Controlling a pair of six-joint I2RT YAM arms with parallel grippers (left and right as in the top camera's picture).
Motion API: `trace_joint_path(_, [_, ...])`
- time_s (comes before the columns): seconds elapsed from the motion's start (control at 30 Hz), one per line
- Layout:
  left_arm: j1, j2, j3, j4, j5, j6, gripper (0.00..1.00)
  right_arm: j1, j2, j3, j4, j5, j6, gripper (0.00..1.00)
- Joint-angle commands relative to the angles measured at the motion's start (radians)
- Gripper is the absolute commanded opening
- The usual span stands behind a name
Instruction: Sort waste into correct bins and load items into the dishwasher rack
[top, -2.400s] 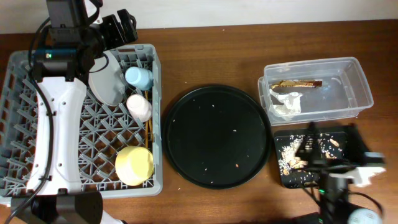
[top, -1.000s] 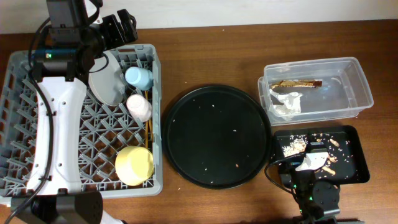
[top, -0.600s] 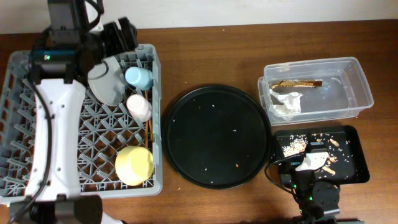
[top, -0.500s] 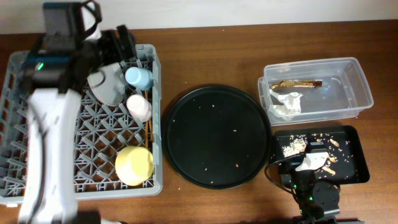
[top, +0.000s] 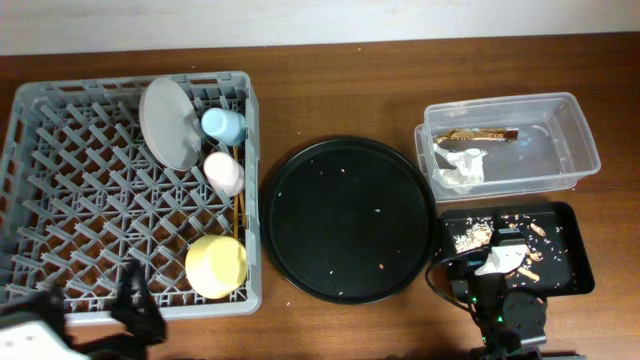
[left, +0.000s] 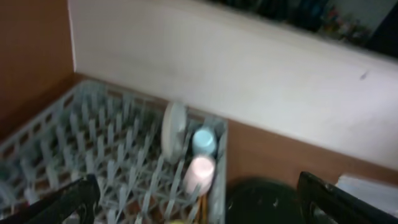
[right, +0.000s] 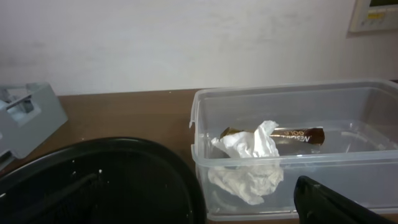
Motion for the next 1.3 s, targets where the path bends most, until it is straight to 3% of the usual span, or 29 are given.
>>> trace_joint_path(0.0, [0.003,-0.194,-0.291,0.062,-0.024,-0.015,0.99,-0.005,-0.007,-0.006,-0.005,-0.001,-0.008,0.99])
trace_joint_path(0.1, [0.003,-0.290,-0.486,0.256,-0.024,-0.015,0.99,-0.005,-0.007,-0.006,-0.005,-0.001,-0.008,0.99])
trace_joint_path(0.33, [0.002,-0.345,-0.908,1.084,-0.016,-0.015,0.99,-0.005,-0.007,-0.006,-0.005,-0.001,-0.008,0.99])
trace_joint_path(0.47, [0.002,-0.371,-1.050,1.272,-0.016,-0.015,0.99,-0.005,-0.007,-0.006,-0.005,-0.001,-0.008,0.99])
trace_joint_path(0.77, [0.002,-0.413,-1.233,1.285,0.002,-0.014,0.99,-0.005,-0.007,-0.006,-0.005,-0.001,-0.008,0.99])
trace_joint_path(0.97, [0.002,-0.413,-1.289,1.137,0.004,-0.004,0.99,-0.005,-0.007,-0.006,-0.005,-0.001,-0.008,0.99])
trace_joint_path(1.03, [0.002,-0.413,-1.289,1.049,0.023,0.063,0.99,-0.005,-0.007,-0.006,-0.005,-0.001,-0.008,0.99])
trace_joint_path(1.13, [0.002,-0.413,-1.288,1.040,0.094,0.319,0.99,-0.005,-0.007,-0.006,-0.005,-0.001,-0.008,0.99])
trace_joint_path(1.27, [0.002,-0.413,-1.289,1.040,0.094,0.369,0.99,-0.005,-0.007,-0.006,-0.005,-0.001,-0.008,0.99])
